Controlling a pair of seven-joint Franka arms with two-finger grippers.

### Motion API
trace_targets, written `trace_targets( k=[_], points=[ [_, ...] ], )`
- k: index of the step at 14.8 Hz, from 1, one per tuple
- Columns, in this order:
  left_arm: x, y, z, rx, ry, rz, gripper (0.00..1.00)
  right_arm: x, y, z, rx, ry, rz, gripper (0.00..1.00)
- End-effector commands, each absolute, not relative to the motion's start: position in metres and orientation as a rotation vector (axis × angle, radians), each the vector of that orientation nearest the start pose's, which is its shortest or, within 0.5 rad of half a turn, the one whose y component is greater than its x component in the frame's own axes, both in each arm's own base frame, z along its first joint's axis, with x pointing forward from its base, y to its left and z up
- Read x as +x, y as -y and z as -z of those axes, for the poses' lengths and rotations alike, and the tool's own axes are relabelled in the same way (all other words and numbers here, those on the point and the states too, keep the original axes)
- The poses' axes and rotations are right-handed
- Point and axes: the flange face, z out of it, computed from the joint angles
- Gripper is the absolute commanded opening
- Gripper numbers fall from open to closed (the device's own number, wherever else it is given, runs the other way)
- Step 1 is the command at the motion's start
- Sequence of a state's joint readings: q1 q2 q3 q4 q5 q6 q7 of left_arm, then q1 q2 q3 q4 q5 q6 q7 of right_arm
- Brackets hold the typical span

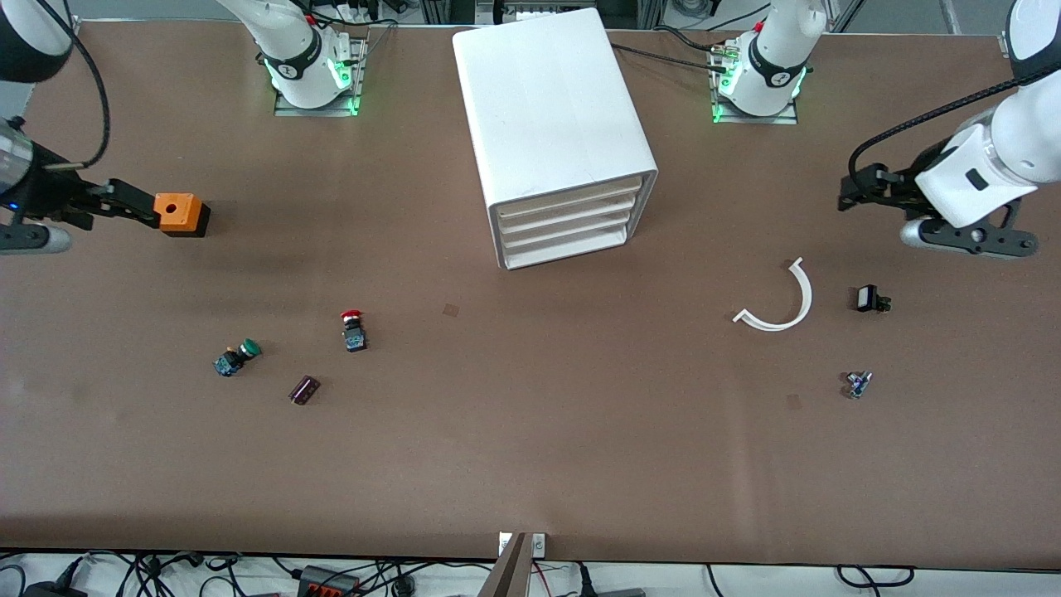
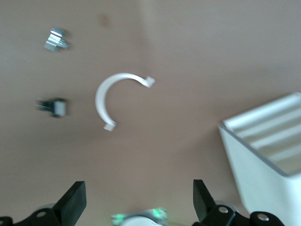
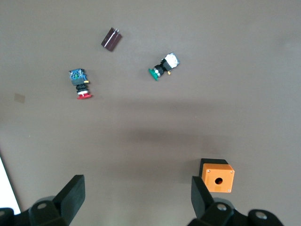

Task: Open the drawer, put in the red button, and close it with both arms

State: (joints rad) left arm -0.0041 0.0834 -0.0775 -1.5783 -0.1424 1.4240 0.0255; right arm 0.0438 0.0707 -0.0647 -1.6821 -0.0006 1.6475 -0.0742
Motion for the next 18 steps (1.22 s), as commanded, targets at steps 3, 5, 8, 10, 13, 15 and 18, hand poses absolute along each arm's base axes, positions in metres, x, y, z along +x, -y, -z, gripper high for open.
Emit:
trace_targets(
  k=[3,5,8,10,13,15,18],
  points=[
    [0.566,0.102,-0.5,-3.431,-0.277,-0.899,1.0,0.605,-0.048,-0.453,-3.134,0.215,-0.335,1.0],
    [0.579,0.118,-0.461,-3.501,-0.343,-1.021,1.0,0.617,-0.079,-0.414,-3.142,0.3,-0.377,1.0],
    [0.601,0.127,-0.402,-3.727,-0.507,-0.973,1.0,0.63,-0.094,-0.356,-3.123,0.316,-0.451,1.0],
    [0.602,0.135,-0.354,-3.843,-0.423,-1.027,1.0,0.633,-0.118,-0.328,-3.12,0.367,-0.436,1.0],
    [0.583,0.164,-0.299,-4.009,-0.621,-0.81,1.0,0.633,-0.149,-0.288,-3.121,0.439,-0.437,1.0],
    [0.566,0.189,-0.276,-4.085,-0.662,-0.718,1.0,0.637,-0.159,-0.267,-3.139,0.43,-0.405,1.0],
    [0.544,0.213,-0.255,-4.089,-0.759,-0.631,1.0,0.642,-0.161,-0.239,-3.14,0.412,-0.354,1.0]
  ],
)
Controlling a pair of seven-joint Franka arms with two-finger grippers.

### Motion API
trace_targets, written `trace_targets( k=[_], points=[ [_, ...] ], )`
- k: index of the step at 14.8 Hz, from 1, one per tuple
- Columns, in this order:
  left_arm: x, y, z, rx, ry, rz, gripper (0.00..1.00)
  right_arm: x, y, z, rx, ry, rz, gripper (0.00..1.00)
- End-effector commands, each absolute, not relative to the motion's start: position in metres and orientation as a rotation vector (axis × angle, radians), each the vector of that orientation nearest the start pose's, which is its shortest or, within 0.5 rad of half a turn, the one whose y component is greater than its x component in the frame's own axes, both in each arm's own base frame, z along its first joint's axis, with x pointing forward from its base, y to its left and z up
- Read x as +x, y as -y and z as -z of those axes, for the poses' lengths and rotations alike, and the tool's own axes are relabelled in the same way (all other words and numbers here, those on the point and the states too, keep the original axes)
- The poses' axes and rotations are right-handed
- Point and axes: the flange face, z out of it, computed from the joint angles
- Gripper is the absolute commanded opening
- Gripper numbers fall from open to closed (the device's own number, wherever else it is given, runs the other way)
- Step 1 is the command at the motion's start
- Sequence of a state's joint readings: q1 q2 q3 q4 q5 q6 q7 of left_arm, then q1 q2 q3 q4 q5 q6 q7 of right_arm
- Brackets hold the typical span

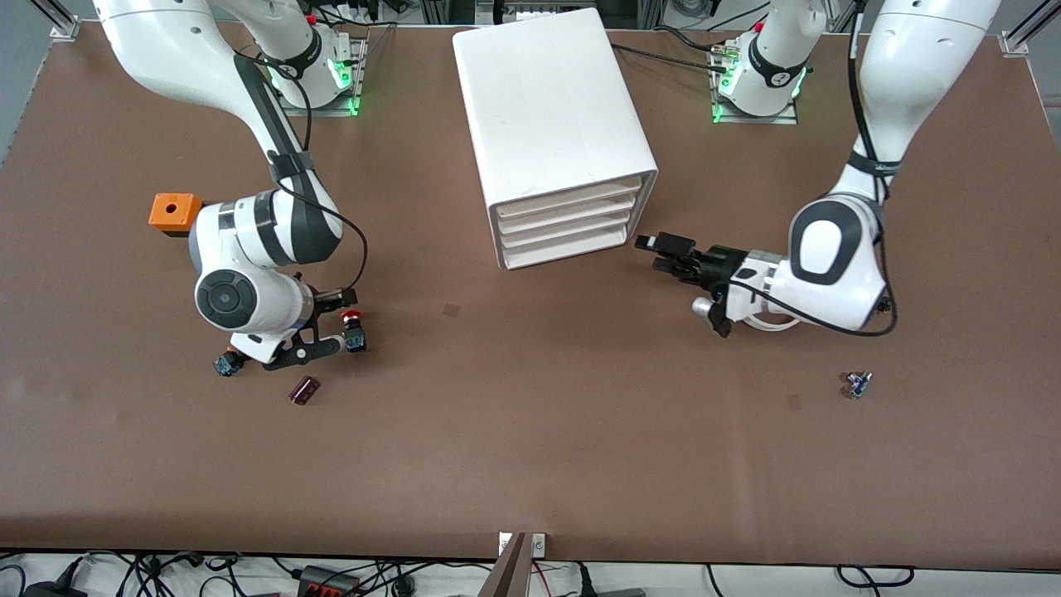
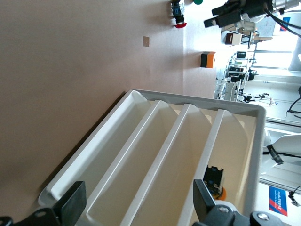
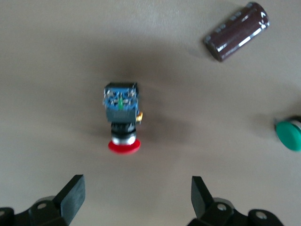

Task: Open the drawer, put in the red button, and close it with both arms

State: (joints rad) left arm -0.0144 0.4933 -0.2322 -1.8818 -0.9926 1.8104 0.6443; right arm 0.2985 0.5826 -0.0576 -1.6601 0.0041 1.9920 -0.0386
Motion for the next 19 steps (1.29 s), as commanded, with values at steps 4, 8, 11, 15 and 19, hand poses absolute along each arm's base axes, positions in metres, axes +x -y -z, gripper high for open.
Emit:
trace_targets(
  k=[4,8,11,15,19],
  points=[
    [0.522,0.23,-0.238,1.951,0.359,0.274,1.0,0.638,-0.183,-0.212,-3.133,0.446,-0.341,1.0],
    [0.498,0.237,-0.213,1.888,0.37,0.228,0.79,0.638,-0.19,-0.186,-3.144,0.417,-0.3,1.0],
    [0.485,0.257,-0.209,1.878,0.401,0.258,0.64,0.637,-0.187,-0.183,-3.145,0.407,-0.315,1.0],
    [0.479,0.255,-0.202,1.874,0.409,0.265,0.24,0.637,-0.188,-0.181,-3.146,0.414,-0.317,0.61],
    [0.483,0.256,-0.201,1.878,0.41,0.257,0.01,0.64,-0.188,-0.188,-3.142,0.435,-0.306,0.0]
  ],
)
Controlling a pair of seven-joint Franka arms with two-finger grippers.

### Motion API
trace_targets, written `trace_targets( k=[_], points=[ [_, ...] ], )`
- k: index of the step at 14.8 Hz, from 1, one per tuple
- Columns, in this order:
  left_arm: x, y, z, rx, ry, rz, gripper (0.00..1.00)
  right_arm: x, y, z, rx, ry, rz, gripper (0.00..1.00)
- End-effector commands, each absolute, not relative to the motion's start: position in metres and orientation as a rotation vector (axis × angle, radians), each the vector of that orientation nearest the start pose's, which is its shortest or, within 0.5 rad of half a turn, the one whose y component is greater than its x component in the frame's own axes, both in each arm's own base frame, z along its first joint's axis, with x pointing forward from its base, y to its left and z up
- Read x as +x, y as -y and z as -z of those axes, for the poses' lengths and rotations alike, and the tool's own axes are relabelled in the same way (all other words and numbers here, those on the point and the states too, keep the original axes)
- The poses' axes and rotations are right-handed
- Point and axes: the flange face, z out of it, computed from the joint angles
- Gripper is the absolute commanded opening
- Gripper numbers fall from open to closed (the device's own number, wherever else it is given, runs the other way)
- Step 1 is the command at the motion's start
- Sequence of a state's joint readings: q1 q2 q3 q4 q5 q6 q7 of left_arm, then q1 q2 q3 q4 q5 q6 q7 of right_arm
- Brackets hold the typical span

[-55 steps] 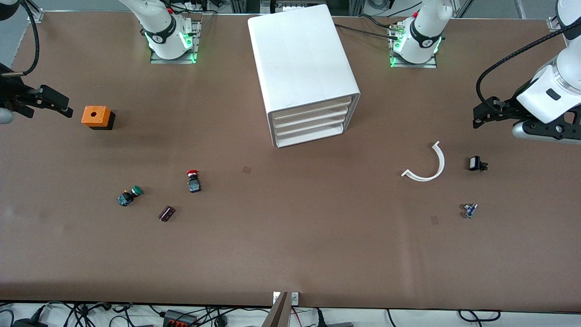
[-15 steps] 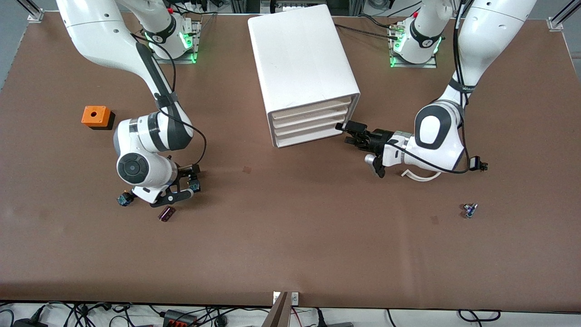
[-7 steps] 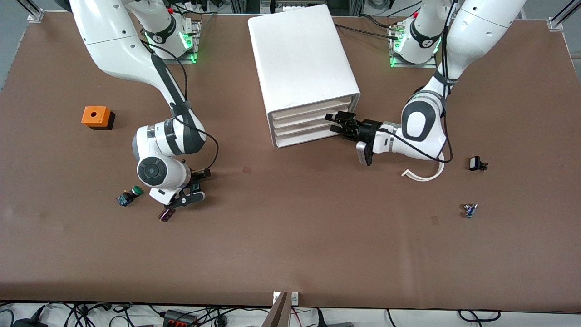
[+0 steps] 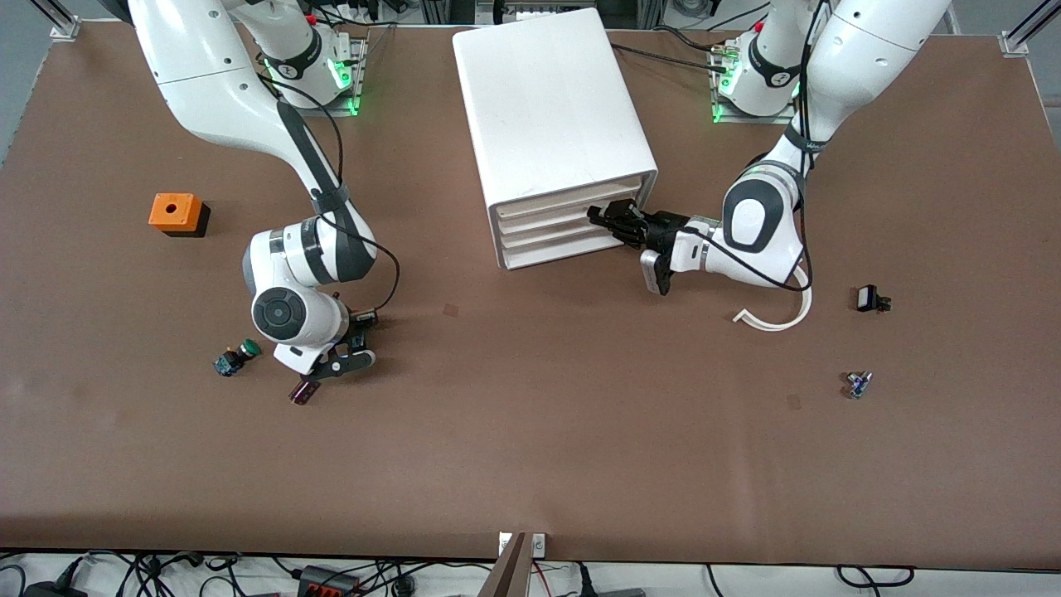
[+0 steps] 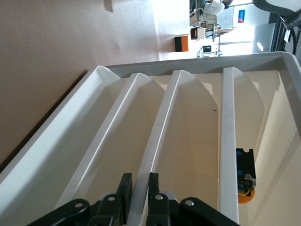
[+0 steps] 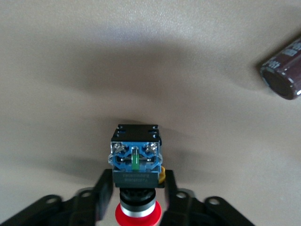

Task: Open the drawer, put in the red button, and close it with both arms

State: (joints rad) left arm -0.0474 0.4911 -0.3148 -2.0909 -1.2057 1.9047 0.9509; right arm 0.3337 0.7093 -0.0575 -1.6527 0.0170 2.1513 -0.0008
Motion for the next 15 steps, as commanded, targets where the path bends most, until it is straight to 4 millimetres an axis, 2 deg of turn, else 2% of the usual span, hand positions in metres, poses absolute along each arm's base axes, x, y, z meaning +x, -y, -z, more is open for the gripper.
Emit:
trace_targets(
  k=[1,2,4,6,7,8,9,10,11,12,13,15],
  points=[
    [0.494,0.253,-0.206,1.893,0.416,0.227,0.01,0.644,-0.19,-0.195,-3.141,0.436,-0.282,0.0],
    [0.505,0.251,-0.207,1.894,0.416,0.21,0.01,0.646,-0.194,-0.201,-3.14,0.439,-0.274,0.0],
    [0.537,0.242,-0.198,1.889,0.399,0.164,0.01,0.659,-0.198,-0.228,-3.137,0.452,-0.224,0.0],
    [0.565,0.238,-0.19,1.895,0.401,0.138,0.01,0.675,-0.205,-0.266,-3.133,0.452,-0.144,0.0],
    [0.59,0.234,-0.178,1.906,0.374,0.113,0.01,0.682,-0.211,-0.292,-3.129,0.459,-0.101,0.0],
    [0.605,0.233,-0.173,1.908,0.368,0.092,0.01,0.687,-0.216,-0.311,-3.125,0.464,-0.082,0.0],
    [0.615,0.231,-0.171,1.908,0.367,0.072,0.01,0.69,-0.226,-0.328,-3.115,0.481,-0.06,0.0],
    [0.617,0.231,-0.174,1.906,0.369,0.067,0.05,0.69,-0.241,-0.345,-3.101,0.508,-0.045,0.0],
    [0.617,0.231,-0.175,1.91,0.379,0.068,0.29,0.689,-0.254,-0.359,-3.095,0.533,-0.036,0.0],
    [0.614,0.228,-0.174,1.915,0.398,0.068,0.91,0.683,-0.278,-0.374,-3.086,0.585,-0.017,0.0],
    [0.618,0.225,-0.185,1.925,0.423,0.05,1.0,0.679,-0.294,-0.388,-3.082,0.62,-0.004,0.0],
    [0.627,0.205,-0.207,1.972,0.467,0.043,1.0,0.668,-0.32,-0.407,-3.074,0.641,-0.01,0.0]
  ],
)
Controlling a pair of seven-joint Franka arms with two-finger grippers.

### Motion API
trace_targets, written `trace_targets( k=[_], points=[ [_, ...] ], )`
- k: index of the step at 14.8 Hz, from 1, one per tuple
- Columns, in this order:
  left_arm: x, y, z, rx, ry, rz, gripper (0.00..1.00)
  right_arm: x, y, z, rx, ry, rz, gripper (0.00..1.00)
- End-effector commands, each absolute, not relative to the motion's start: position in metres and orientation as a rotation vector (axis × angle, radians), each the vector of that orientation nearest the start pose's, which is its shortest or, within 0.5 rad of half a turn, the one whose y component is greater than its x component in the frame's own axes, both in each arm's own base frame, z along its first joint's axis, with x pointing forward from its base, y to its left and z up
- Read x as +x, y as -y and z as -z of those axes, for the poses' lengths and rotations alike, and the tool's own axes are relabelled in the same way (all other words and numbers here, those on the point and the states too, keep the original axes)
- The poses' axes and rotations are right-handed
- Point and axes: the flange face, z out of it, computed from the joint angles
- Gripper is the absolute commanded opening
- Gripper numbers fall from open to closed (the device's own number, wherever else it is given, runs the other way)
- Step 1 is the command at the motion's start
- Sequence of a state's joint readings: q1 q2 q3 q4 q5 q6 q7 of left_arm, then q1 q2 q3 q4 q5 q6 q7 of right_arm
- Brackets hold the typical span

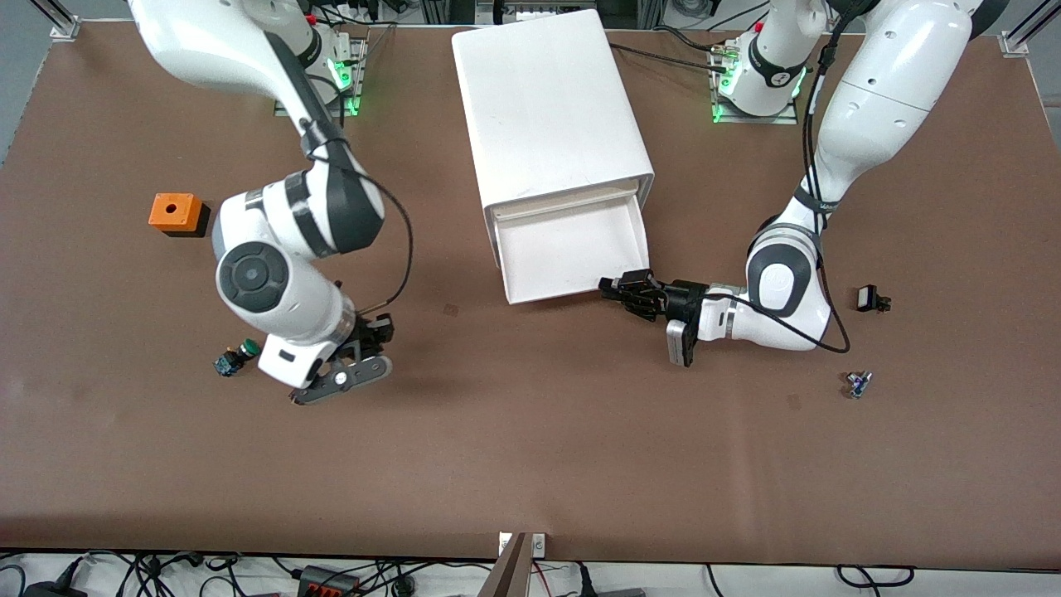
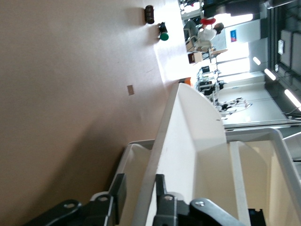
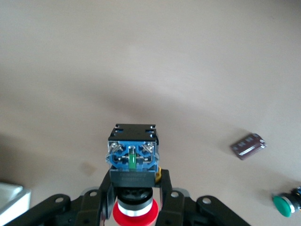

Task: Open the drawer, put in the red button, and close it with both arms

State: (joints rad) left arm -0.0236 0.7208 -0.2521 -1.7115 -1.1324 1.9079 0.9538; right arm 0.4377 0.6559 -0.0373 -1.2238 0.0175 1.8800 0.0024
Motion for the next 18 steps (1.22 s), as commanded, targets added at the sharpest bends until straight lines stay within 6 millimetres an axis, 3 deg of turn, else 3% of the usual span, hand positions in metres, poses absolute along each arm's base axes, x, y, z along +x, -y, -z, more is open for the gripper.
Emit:
trace_targets(
  k=[1,3,7,10,12,14,16,18],
  points=[
    [0.631,0.192,-0.22,1.992,0.466,0.051,1.0,0.661,-0.334,-0.414,-3.077,0.633,-0.017,0.0],
    [0.63,0.186,-0.243,2.035,0.459,0.146,1.0,0.637,-0.374,-0.423,-3.085,0.636,-0.043,0.0],
    [0.64,0.165,-0.308,2.295,0.368,0.356,1.0,0.579,-0.464,-0.426,-3.089,0.573,-0.007,0.0],
    [0.635,0.141,-0.341,2.592,0.387,0.451,1.0,0.554,-0.507,-0.433,-3.059,0.584,0.053,0.0],
    [0.631,0.126,-0.36,2.76,0.39,0.483,1.0,0.534,-0.536,-0.428,-3.037,0.552,0.081,0.0],
    [0.631,0.117,-0.374,2.902,0.3,0.481,1.0,0.52,-0.554,-0.417,-3.012,0.574,0.056,0.0],
    [0.637,0.111,-0.389,3.042,0.325,0.437,1.0,0.512,-0.563,-0.404,-3.005,0.594,0.024,0.0],
    [0.661,0.1,-0.431,3.231,0.437,0.272,1.0,0.506,-0.57,-0.393,-2.971,0.576,-0.048,0.0]
  ],
)
